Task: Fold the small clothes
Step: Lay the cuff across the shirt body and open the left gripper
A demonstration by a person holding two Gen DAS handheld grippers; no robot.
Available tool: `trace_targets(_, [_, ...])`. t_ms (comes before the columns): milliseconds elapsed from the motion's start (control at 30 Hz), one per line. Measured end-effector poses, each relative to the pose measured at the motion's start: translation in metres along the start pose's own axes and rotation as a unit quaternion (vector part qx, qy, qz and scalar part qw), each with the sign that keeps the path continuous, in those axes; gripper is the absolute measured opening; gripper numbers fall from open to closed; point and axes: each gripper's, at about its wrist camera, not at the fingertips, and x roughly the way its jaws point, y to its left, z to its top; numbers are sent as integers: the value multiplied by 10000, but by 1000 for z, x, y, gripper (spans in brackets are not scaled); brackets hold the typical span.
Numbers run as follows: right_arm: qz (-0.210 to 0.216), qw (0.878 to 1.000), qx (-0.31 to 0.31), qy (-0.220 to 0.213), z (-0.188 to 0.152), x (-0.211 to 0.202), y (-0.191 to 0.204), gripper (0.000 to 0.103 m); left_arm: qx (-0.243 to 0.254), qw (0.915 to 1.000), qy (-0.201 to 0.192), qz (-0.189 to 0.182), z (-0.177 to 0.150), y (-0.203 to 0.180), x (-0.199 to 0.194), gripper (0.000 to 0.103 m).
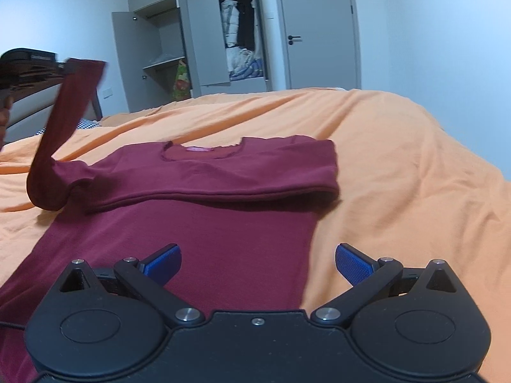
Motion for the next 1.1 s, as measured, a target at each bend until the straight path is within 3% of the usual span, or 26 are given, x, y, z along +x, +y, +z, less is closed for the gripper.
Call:
trace_targets(167, [-144, 9997, 178, 39, -8, -7, -16, 102, 283, 9973, 400, -543, -33, -48, 23, 6])
trace_targets(467, [-334, 9980, 519, 117, -24, -18, -34, 102, 580, 9879, 1074, -955, -94, -110, 47, 7])
trace_targets(667, [-396, 9967, 695, 163, -31, -21, -39, 102, 323, 9819, 1472, -1143, -112, -104, 50, 13])
trace_targets(800, [-388, 9960, 784, 200, -31, -18, -41, 102, 190, 9796, 1570, -1243, -114, -100, 43, 60])
trace_targets(833, [-384, 9960, 779, 194, -30, -17, -41, 102, 171, 9804, 1542, -1217, -114, -97, 39, 67])
trace_targets(967, [-309, 9968, 709, 174, -25, -14, -36, 102, 178, 9826, 1485, -1102, -109, -81, 20, 84])
trace_targets(1100, [-72, 9978, 636, 151, -15, -6, -28, 102, 82, 9868, 1434, -744, -106, -56, -2, 100])
